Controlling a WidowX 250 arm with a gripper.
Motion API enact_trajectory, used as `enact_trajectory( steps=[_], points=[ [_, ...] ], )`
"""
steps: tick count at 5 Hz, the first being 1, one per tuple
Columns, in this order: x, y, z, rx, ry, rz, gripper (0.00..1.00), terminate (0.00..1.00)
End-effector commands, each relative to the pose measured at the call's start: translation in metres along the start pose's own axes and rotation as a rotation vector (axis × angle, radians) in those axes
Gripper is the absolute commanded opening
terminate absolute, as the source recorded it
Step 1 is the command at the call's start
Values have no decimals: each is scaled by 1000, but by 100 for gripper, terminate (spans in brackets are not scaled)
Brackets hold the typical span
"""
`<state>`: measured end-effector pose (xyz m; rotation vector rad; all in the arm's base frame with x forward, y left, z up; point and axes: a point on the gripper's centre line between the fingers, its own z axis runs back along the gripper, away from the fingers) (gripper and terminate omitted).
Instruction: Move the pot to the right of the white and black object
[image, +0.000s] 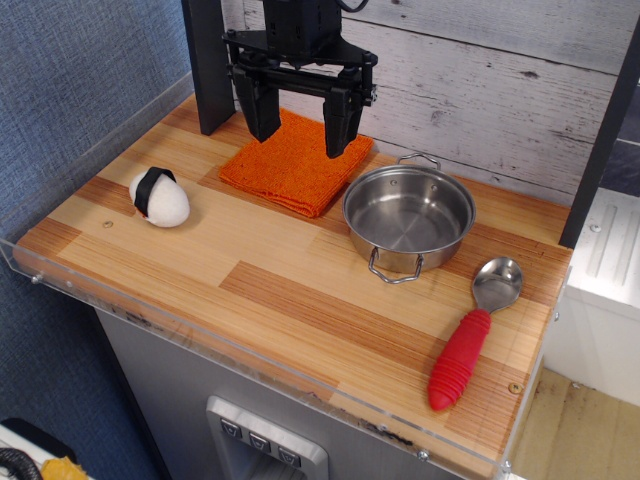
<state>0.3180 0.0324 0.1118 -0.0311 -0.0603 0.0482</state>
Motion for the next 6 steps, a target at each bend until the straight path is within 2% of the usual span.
enact_trajectory(
  steps=[1,2,3,4,5,6],
  points=[
    [0,0,0,0,0,0,100,0],
    [-4,-27,-18,3,-18,4,100,0],
    [-12,-49,-28,-17,8,-57,100,0],
    [-23,-69,-33,-7,-5,-101,100,0],
    [-23,-73,-47,21,-40,-94,100,0],
    [-9,-58,-55,22,-57,-58,100,0]
  ],
)
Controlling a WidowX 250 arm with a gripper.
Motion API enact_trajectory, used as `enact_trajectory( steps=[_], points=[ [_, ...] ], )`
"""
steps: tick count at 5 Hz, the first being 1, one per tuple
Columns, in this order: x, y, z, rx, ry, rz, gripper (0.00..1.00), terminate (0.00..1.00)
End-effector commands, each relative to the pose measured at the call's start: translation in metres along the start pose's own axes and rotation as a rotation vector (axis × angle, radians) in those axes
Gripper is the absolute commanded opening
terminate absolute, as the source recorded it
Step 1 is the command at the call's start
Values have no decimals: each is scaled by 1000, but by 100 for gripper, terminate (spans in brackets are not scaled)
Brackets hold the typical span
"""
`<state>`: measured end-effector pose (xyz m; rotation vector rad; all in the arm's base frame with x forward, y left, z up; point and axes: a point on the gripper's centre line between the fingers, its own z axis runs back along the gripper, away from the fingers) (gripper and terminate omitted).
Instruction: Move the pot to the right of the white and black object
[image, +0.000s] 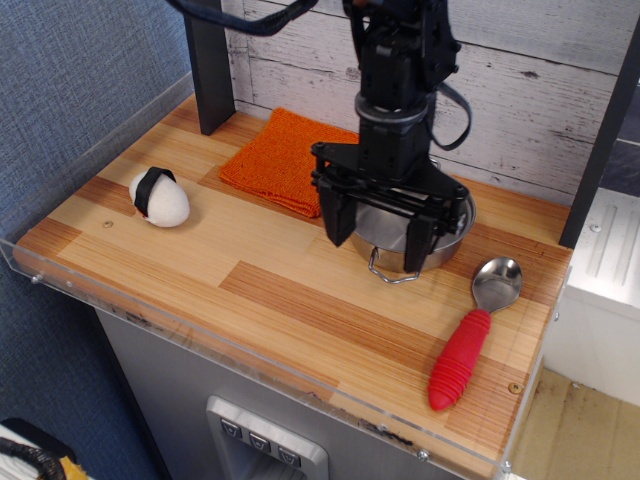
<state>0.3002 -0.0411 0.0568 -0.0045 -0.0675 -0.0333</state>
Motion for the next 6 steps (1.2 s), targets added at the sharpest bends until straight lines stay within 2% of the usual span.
enact_trajectory(
  steps=[1,2,3,4,5,6],
  points=[
    [21,23,-5,-14,-26,17,100,0],
    [37,30,-8,12,-51,85,100,0],
    [49,37,-20,-26,-35,130,100,0],
    [52,34,-35,-25,14,138,100,0],
    [50,34,-41,-22,25,132,0,0],
    [48,35,-39,-20,27,117,0,0]
  ],
)
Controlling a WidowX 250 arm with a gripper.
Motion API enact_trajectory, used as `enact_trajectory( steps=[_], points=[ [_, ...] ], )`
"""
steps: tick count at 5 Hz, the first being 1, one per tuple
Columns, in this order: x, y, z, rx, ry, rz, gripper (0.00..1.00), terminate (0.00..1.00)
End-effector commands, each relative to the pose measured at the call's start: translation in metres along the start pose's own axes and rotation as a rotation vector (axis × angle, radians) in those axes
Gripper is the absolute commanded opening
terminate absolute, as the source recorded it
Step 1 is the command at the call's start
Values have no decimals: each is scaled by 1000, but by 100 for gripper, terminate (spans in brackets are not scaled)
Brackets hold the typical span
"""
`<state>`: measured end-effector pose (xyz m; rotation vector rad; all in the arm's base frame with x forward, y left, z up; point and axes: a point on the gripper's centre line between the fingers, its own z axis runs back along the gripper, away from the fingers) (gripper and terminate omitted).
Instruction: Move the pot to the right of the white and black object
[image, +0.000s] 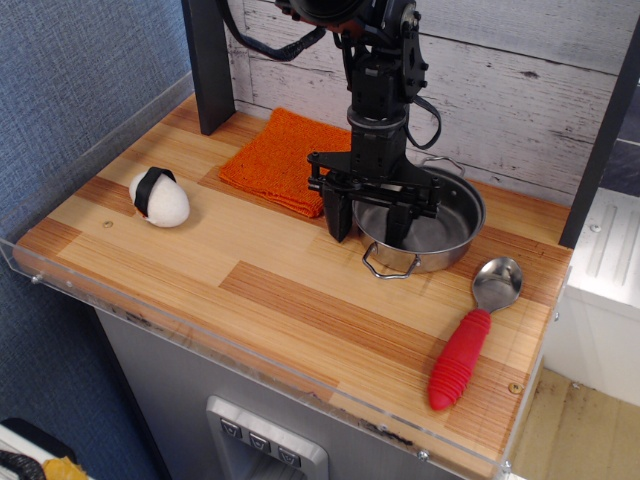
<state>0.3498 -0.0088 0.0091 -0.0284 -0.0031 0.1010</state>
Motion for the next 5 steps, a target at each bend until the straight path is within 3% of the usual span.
enact_trajectory(
  steps=[1,2,3,4,5],
  points=[
    [-1,0,22,-8,-52,-45,0,0],
    [-4,2,50,-46,-79,-62,0,0],
    [-11,7,88,-129,-140,-37,0,0],
    [-35,26,122,-181,-184,-4,0,0],
    [-52,56,126,-155,-171,44,0,0]
  ],
)
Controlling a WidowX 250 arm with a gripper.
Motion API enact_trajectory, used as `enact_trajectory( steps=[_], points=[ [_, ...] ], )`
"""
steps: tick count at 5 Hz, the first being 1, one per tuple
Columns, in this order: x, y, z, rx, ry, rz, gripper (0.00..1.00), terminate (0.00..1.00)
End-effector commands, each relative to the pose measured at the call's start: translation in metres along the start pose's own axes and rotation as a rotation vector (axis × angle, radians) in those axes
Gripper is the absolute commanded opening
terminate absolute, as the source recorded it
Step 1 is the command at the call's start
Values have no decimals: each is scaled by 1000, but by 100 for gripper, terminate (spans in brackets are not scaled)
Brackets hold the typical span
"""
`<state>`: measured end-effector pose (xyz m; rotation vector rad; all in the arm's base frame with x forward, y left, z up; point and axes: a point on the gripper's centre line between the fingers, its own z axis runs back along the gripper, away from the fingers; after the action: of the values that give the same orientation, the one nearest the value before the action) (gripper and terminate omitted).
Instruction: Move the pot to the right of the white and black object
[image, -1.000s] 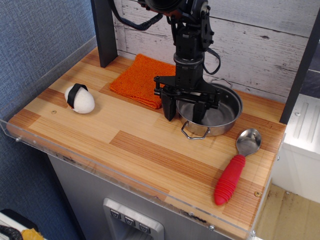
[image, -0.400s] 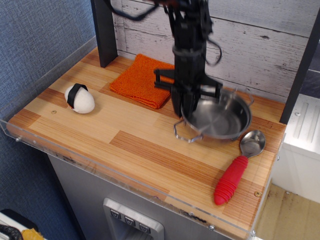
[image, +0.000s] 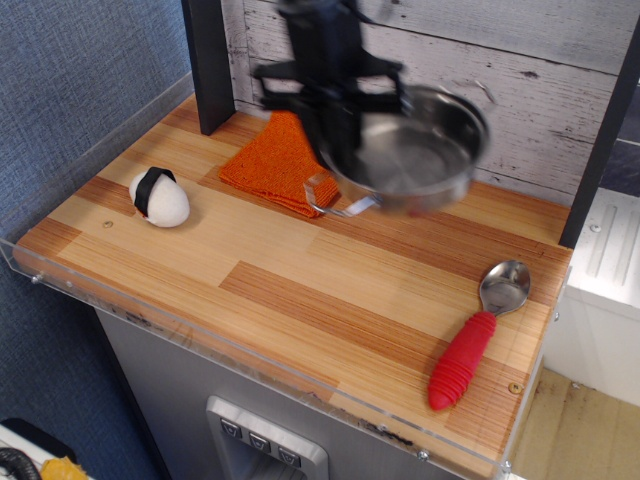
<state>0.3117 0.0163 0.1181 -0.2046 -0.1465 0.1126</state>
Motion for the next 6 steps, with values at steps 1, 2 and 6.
enact_trajectory(
  steps=[1,2,6],
  points=[
    [-26,74,18,131,6,82,0,0],
    [-33,115,4,165,24,100,0,0],
    [-39,139,-42,180,128,-92,0,0]
  ],
)
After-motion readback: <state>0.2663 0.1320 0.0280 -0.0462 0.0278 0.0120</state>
